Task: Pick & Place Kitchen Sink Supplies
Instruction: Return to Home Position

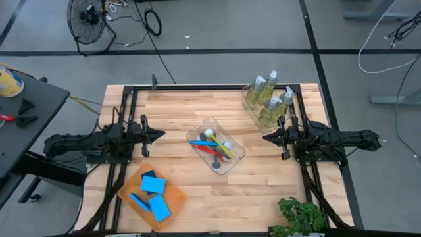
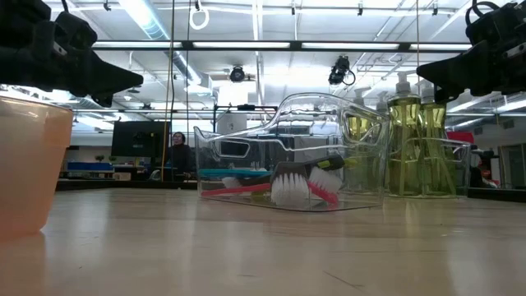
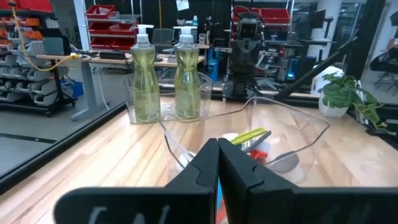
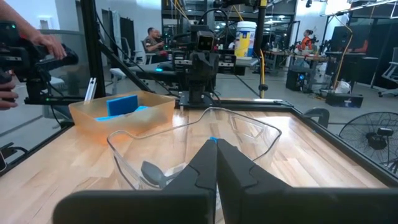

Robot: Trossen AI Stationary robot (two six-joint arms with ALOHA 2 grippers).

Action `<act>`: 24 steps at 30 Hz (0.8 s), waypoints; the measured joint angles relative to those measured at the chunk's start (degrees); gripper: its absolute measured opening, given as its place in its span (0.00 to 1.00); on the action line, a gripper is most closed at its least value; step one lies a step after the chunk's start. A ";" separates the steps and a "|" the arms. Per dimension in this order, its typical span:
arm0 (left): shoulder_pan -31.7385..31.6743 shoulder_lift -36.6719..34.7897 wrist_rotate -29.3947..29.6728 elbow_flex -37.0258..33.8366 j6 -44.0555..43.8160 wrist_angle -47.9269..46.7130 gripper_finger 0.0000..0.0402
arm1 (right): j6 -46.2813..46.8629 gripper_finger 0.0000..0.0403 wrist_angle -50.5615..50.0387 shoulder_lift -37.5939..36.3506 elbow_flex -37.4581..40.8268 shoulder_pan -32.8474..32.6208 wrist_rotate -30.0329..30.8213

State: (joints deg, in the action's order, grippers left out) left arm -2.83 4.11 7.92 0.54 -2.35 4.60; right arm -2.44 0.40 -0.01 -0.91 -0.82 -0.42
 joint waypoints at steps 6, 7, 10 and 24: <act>0.00 -2.45 -0.44 0.02 1.65 -2.15 0.04 | 0.01 0.02 -0.01 0.00 0.00 0.00 -0.01; 0.00 -2.84 -0.57 0.04 2.58 -2.21 0.03 | 0.00 0.02 0.00 0.00 0.00 0.00 0.01; 0.00 -3.88 -0.68 0.04 3.45 -2.41 0.03 | 0.00 0.02 0.00 0.00 0.00 0.00 0.01; 0.09 -3.74 -0.64 -0.09 3.04 -1.67 0.04 | 0.02 0.02 -0.01 0.00 0.00 -0.02 -0.01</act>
State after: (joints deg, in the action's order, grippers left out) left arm -2.74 0.36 7.28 0.45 0.69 2.93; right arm -2.42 0.40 -0.01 -0.91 -0.84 -0.43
